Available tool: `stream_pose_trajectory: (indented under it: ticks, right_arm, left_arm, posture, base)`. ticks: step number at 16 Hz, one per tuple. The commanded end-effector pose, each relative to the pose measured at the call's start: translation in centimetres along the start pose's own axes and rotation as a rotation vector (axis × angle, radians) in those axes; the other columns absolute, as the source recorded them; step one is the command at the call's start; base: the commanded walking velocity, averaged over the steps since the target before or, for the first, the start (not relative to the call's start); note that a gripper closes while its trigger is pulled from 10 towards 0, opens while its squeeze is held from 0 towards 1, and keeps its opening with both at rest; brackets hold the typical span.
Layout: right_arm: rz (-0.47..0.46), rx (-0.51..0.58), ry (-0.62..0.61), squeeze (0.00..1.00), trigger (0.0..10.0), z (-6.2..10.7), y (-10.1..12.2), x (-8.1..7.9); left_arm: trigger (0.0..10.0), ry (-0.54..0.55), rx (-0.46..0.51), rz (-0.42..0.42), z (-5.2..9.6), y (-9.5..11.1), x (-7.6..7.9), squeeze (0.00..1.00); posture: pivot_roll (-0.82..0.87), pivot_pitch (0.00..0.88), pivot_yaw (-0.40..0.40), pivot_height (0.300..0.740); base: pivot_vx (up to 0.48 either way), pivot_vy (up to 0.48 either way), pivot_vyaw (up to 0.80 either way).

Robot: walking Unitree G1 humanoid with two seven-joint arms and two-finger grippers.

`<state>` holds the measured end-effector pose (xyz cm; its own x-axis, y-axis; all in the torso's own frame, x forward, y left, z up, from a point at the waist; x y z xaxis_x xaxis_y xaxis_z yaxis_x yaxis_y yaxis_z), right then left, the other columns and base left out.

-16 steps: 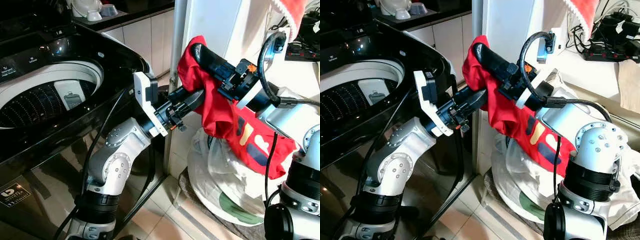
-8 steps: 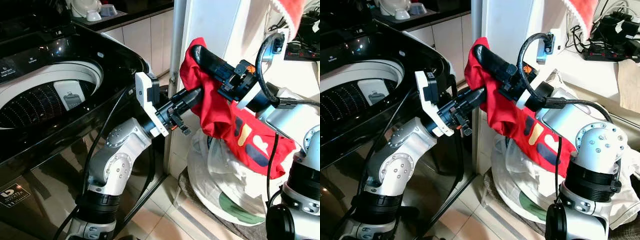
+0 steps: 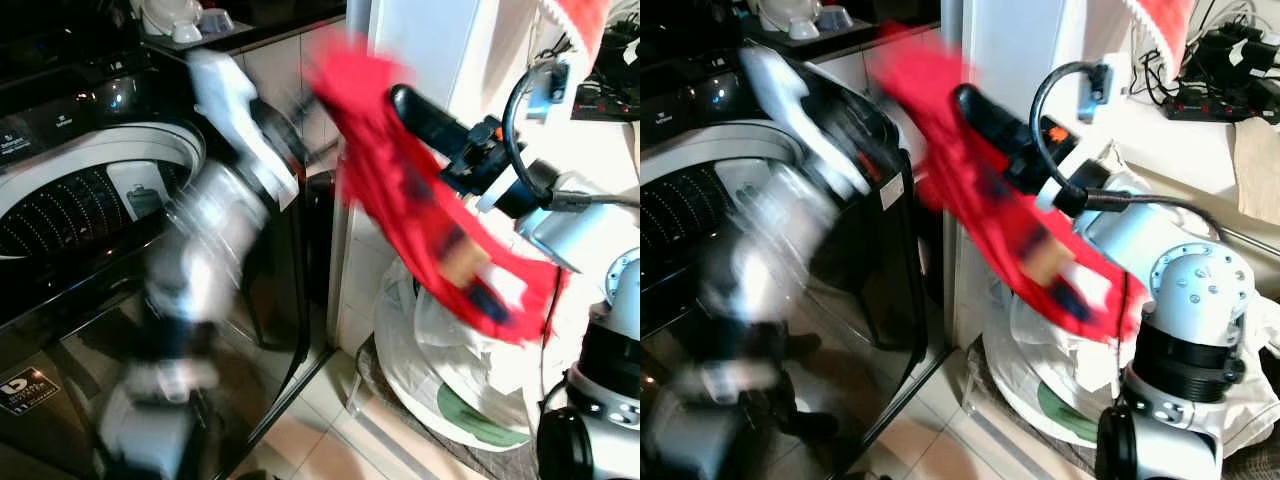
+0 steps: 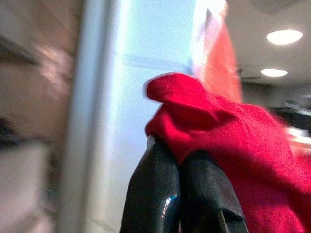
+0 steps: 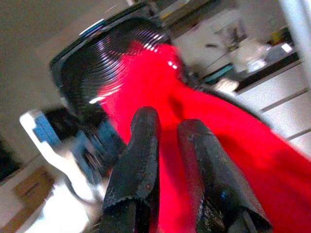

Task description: Clothes washing

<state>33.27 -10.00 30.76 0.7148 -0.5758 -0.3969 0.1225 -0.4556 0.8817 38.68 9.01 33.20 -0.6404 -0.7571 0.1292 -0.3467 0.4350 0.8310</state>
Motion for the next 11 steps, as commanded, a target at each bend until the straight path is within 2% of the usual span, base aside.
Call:
stream_pose_trajectory:
  ticks: [1, 2, 3, 4, 5, 6, 7, 8, 9, 10, 11]
  right_arm:
    - [0.042, 0.024, -0.006, 0.0, 10.0, 0.1, 0.7, -0.2]
    - [0.068, 0.02, -0.005, 0.0, 10.0, 0.3, 0.7, -0.3]
    - [0.078, 0.014, -0.004, 0.0, 10.0, 0.3, 0.5, -0.4]
    - [0.09, 0.004, 0.0, 0.0, 10.0, 0.4, 0.2, -0.5]
    - [0.094, 0.001, 0.001, 0.0, 10.0, 0.5, 0.0, -0.6]
    - [0.11, -0.011, -0.004, 0.0, 10.0, 0.5, -0.4, -0.5]
    - [0.117, -0.018, -0.008, 0.0, 10.0, 0.5, -0.6, -0.5]
    - [0.134, -0.04, -0.014, 0.0, 10.0, 0.5, -1.2, -0.4]
    - [0.149, -0.064, -0.017, 0.0, 10.0, 0.5, -1.8, -0.4]
    - [0.164, -0.086, -0.021, 0.0, 10.0, 0.6, -2.2, -0.3]
    - [0.195, -0.141, -0.03, 0.0, 10.0, 0.8, -3.3, -0.3]
  left_arm:
    - [0.0, 0.08, 0.049, -0.117, -0.5, 2.5, -2.3, 0.0]
    - [0.0, 0.163, 0.081, -0.324, -1.1, 5.8, -4.6, 0.0]
    - [0.0, 0.219, 0.091, -0.498, -1.4, 8.1, -6.0, 0.0]
    - [0.0, 0.32, 0.124, -0.765, -1.6, 12.6, -8.0, 0.0]
    - [0.0, 0.356, 0.141, -0.849, -1.5, 14.3, -8.5, 0.0]
    - [0.0, 0.406, 0.124, -0.993, -1.5, 16.2, -9.5, 0.0]
    - [0.0, 0.412, 0.097, -1.026, -1.6, 16.2, -10.0, 0.0]
    - [0.0, 0.411, -0.049, -1.063, -1.5, 13.7, -11.5, 0.0]
    - [0.0, 0.417, -0.203, -1.091, -0.9, 10.8, -13.0, 0.0]
    - [0.0, 0.446, -0.326, -1.122, 0.0, 8.9, -14.5, 0.0]
    - [3.8, 0.511, -0.565, -1.2, 2.5, 6.0, -17.4, 0.0]
  posture:
    - [-0.03, 0.0, 0.053, 0.74]
    - [-0.03, 0.0, 0.057, 0.74]
    - [-0.03, 0.0, 0.06, 0.74]
    - [-0.03, 0.0, 0.063, 0.74]
    - [-0.02, 0.0, 0.069, 0.74]
    - [-0.02, 0.0, 0.075, 0.74]
    - [-0.02, 0.0, 0.075, 0.74]
    - [-0.03, 0.0, 0.08, 0.74]
    - [-0.03, 0.0, 0.08, 0.74]
    - [-0.03, 0.0, 0.083, 0.74]
    - [-0.04, 0.0, 0.085, 0.74]
  base:
    - [0.0, 0.0, 0.0]
    - [0.0, 0.0, 0.0]
    - [0.0, 0.0, 0.0]
    - [0.0, 0.0, 0.0]
    - [0.0, 0.0, 0.0]
    - [0.0, 0.0, 0.0]
    - [0.0, 0.0, 0.0]
    - [0.0, 0.0, 0.0]
    - [0.0, 0.0, 0.0]
    - [0.0, 0.0, 0.0]
    - [0.0, 0.0, 0.0]
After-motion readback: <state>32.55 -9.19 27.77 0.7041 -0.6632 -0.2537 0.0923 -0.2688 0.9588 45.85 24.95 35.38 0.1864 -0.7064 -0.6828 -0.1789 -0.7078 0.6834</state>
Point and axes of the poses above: a point about 5 cm out from each wrist's last joint towards the gripper, its own z axis pointing back from the gripper into the wrist, its own y axis along the axis of the wrist's last joint, x = y × z, the point moved 6 cm from there along -z, pointing out of the wrist towards the gripper, and after that the axes turned 6 degrees about z, right-handed, at the moved point
